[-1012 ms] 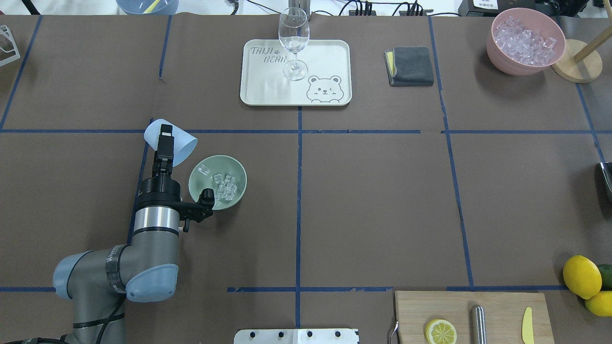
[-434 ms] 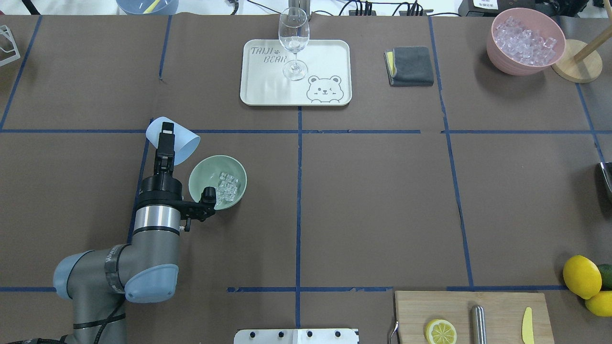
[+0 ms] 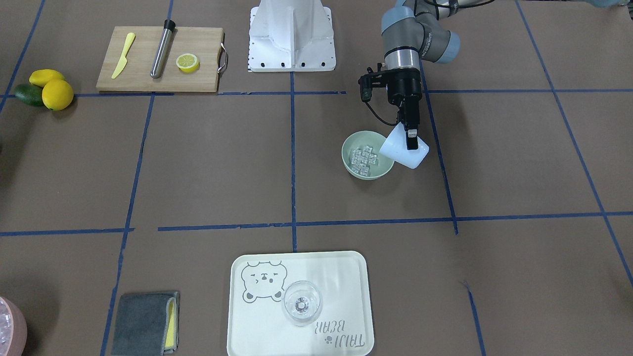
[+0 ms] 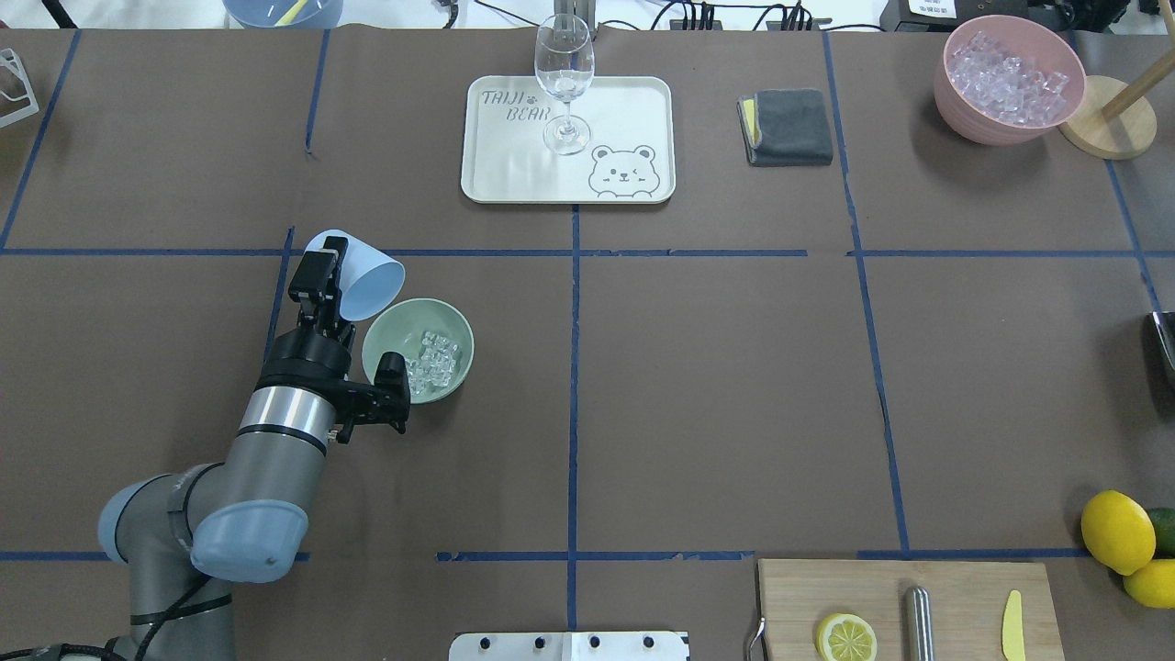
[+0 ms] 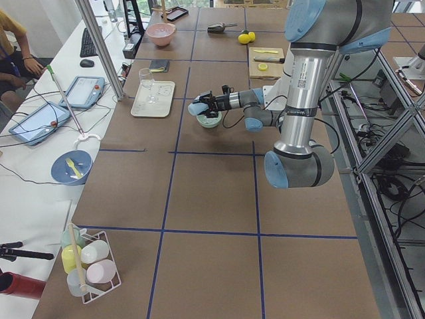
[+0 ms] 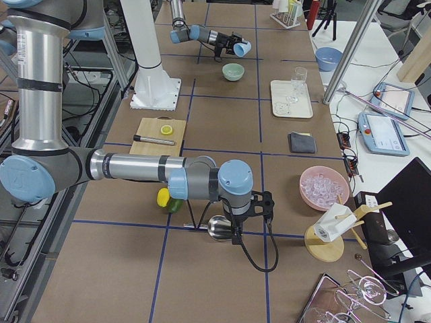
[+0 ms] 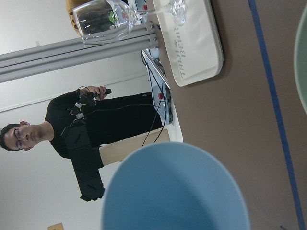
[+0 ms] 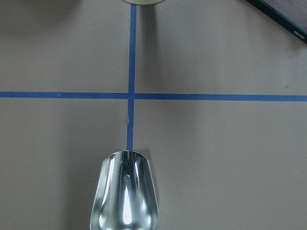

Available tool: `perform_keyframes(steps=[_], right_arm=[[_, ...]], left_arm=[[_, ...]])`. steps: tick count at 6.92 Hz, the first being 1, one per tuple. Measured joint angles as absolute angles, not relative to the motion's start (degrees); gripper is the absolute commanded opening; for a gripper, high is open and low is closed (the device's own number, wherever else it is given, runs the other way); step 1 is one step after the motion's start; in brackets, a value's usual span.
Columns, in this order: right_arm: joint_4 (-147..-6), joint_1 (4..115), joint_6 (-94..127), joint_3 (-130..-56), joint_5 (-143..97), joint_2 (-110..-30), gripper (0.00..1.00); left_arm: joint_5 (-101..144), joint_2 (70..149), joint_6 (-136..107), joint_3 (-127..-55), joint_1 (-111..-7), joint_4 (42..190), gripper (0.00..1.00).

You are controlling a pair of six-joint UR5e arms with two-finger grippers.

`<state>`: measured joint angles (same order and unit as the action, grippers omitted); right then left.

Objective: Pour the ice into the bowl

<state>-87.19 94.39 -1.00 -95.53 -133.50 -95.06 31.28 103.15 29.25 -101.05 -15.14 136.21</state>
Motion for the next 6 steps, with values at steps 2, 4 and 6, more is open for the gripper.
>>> perform_keyframes(steps=[2, 4, 6], right_arm=[[-87.2, 94.4, -0.9, -96.6, -133.9, -95.2, 1.0], [-87.2, 94.4, -0.9, -98.0, -134.1, -95.3, 1.0], [-87.2, 94.4, -1.0, -99.7, -134.2, -95.3, 1.0]], left_arm=[[46.6, 101.0, 12.7, -101.3, -18.7, 140.9, 0.0], [60.3, 98.8, -1.9, -103.0, -25.6, 142.0, 0.0], [69.6, 93.5, -13.1, -105.8, -33.4, 142.4, 0.0]])
